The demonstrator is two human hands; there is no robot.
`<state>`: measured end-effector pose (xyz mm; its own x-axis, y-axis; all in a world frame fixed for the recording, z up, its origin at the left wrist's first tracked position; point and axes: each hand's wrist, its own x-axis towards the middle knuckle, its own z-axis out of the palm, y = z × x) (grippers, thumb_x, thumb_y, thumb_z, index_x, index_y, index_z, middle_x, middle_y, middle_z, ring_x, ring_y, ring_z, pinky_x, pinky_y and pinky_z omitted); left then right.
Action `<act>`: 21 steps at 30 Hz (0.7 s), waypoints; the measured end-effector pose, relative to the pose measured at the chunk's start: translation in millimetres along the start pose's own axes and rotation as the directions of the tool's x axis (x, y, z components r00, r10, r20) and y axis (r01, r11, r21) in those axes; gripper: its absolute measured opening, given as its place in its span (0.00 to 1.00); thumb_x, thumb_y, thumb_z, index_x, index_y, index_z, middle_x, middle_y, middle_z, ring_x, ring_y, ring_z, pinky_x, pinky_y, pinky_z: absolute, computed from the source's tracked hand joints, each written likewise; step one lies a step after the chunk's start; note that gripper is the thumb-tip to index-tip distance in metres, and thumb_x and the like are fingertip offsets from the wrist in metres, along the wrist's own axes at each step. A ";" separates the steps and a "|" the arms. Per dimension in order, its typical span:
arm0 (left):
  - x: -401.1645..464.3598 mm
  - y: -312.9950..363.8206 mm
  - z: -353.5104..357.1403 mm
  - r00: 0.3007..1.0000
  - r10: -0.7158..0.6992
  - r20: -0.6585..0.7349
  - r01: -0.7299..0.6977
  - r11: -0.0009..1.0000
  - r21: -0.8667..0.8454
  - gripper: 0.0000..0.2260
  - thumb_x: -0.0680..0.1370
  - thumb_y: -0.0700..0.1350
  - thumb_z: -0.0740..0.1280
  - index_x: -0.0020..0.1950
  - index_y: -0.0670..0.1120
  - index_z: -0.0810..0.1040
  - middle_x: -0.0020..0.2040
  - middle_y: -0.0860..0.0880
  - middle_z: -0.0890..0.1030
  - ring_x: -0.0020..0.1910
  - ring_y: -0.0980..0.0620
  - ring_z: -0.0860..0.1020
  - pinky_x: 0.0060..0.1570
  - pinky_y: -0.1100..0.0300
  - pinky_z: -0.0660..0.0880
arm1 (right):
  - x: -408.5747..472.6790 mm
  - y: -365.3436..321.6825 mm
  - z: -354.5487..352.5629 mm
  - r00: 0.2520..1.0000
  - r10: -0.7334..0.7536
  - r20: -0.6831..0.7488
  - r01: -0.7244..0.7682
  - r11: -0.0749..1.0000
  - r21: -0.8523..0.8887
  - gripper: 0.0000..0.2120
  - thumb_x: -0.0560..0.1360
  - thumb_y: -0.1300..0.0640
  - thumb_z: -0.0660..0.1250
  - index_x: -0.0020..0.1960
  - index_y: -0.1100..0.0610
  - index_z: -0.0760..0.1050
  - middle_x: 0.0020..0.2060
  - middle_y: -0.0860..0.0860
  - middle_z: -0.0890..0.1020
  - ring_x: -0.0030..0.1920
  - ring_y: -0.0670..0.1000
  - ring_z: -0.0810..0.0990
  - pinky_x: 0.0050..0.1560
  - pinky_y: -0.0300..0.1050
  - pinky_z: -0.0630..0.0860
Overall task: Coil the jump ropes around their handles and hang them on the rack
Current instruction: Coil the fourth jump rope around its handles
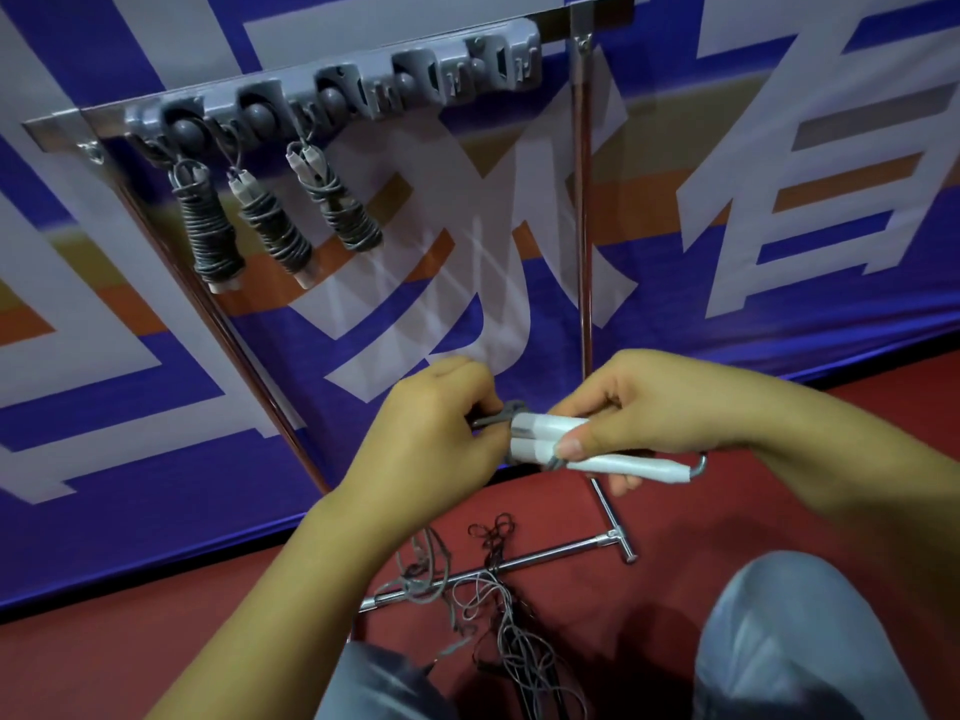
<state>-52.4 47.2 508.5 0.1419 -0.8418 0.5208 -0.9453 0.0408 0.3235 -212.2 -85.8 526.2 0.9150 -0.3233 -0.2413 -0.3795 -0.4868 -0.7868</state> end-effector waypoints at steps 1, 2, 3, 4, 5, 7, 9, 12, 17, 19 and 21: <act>-0.4 2.9 1.4 0.996 -0.086 -0.006 0.086 0.995 -0.045 0.07 0.70 0.40 0.70 0.34 0.44 0.73 0.30 0.54 0.72 0.32 0.53 0.71 0.29 0.64 0.68 | -0.1 1.9 3.2 0.998 -0.009 -0.059 0.012 0.999 0.041 0.08 0.72 0.52 0.71 0.51 0.50 0.83 0.36 0.52 0.85 0.34 0.49 0.85 0.39 0.45 0.80; -0.6 5.9 2.4 0.980 -0.197 0.001 0.196 0.974 -0.112 0.08 0.71 0.39 0.71 0.35 0.44 0.74 0.30 0.53 0.74 0.31 0.55 0.71 0.29 0.65 0.68 | -0.7 3.5 6.2 0.992 -0.016 -0.121 0.026 0.996 0.082 0.09 0.72 0.53 0.71 0.52 0.50 0.83 0.36 0.52 0.85 0.34 0.50 0.85 0.39 0.44 0.81; -0.4 9.8 3.0 0.952 -0.304 0.021 0.302 0.931 -0.205 0.07 0.72 0.39 0.71 0.36 0.44 0.75 0.29 0.54 0.75 0.28 0.57 0.71 0.27 0.66 0.67 | -1.0 5.0 8.6 0.983 -0.025 -0.183 0.048 0.991 0.122 0.09 0.72 0.54 0.71 0.53 0.50 0.83 0.36 0.52 0.85 0.34 0.51 0.85 0.38 0.44 0.81; -0.4 14.0 4.0 0.919 -0.390 0.055 0.386 0.866 -0.318 0.06 0.74 0.40 0.70 0.38 0.45 0.75 0.28 0.55 0.75 0.25 0.58 0.69 0.26 0.68 0.66 | -1.8 6.3 10.4 0.971 -0.031 -0.239 0.072 0.983 0.167 0.10 0.72 0.55 0.72 0.53 0.50 0.82 0.36 0.52 0.85 0.34 0.52 0.85 0.39 0.45 0.82; -0.7 18.2 4.9 0.891 -0.443 0.100 0.437 0.777 -0.453 0.06 0.75 0.42 0.69 0.39 0.45 0.75 0.26 0.55 0.75 0.23 0.59 0.67 0.26 0.66 0.65 | -2.4 7.5 12.1 0.959 -0.035 -0.283 0.099 0.972 0.214 0.11 0.72 0.56 0.72 0.54 0.49 0.82 0.37 0.52 0.86 0.35 0.53 0.85 0.40 0.47 0.82; 0.0 24.0 5.5 0.858 -0.475 0.196 0.456 0.529 -0.716 0.09 0.78 0.44 0.65 0.38 0.44 0.73 0.27 0.52 0.76 0.22 0.56 0.63 0.24 0.63 0.60 | -4.0 8.7 15.3 0.939 -0.042 -0.342 0.150 0.944 0.295 0.13 0.71 0.58 0.72 0.55 0.49 0.81 0.39 0.52 0.86 0.36 0.54 0.85 0.43 0.50 0.83; 1.6 24.4 4.9 0.834 -0.455 0.313 0.473 0.298 -0.829 0.11 0.79 0.45 0.61 0.38 0.44 0.73 0.30 0.45 0.77 0.21 0.55 0.59 0.22 0.65 0.56 | -4.7 9.4 18.8 0.922 -0.049 -0.384 0.189 0.922 0.337 0.15 0.70 0.59 0.73 0.55 0.48 0.79 0.39 0.51 0.86 0.36 0.54 0.85 0.45 0.52 0.83; 3.0 19.1 1.5 0.780 -0.388 0.491 0.564 0.097 -0.820 0.12 0.75 0.48 0.62 0.42 0.41 0.77 0.30 0.45 0.78 0.19 0.59 0.59 0.19 0.68 0.56 | -6.0 9.0 23.2 0.898 -0.066 -0.436 0.244 0.898 0.366 0.21 0.68 0.60 0.74 0.57 0.43 0.76 0.37 0.54 0.85 0.36 0.55 0.85 0.45 0.53 0.82; 3.2 4.8 1.2 0.649 -0.109 0.753 0.720 -0.231 -0.654 0.15 0.74 0.51 0.66 0.50 0.40 0.83 0.31 0.47 0.81 0.16 0.61 0.66 0.16 0.71 0.61 | -8.6 10.6 29.0 0.874 -0.177 -0.453 0.328 0.901 0.282 0.31 0.69 0.56 0.73 0.65 0.33 0.69 0.36 0.50 0.84 0.39 0.48 0.85 0.44 0.41 0.81; 1.7 -2.3 5.4 0.648 0.092 0.756 0.724 -0.382 -0.574 0.15 0.75 0.50 0.69 0.57 0.43 0.82 0.32 0.48 0.82 0.18 0.60 0.71 0.18 0.71 0.67 | -9.1 8.5 30.5 0.858 -0.192 -0.477 0.344 0.903 0.257 0.28 0.71 0.59 0.72 0.63 0.35 0.72 0.42 0.44 0.85 0.43 0.43 0.84 0.43 0.36 0.79; 1.8 -4.3 7.8 0.645 0.184 0.742 0.718 -0.479 -0.505 0.14 0.74 0.47 0.71 0.59 0.45 0.81 0.35 0.47 0.83 0.23 0.59 0.76 0.23 0.68 0.72 | -9.4 6.8 31.0 0.853 -0.198 -0.483 0.343 0.910 0.232 0.26 0.71 0.60 0.72 0.61 0.35 0.73 0.48 0.40 0.84 0.44 0.41 0.84 0.42 0.33 0.77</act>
<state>-50.3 41.3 502.0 -0.3000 -0.9347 -0.1906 0.7031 -0.3517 0.6181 -219.2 -60.9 505.6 0.7895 -0.5713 0.2244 -0.0002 -0.3658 -0.9307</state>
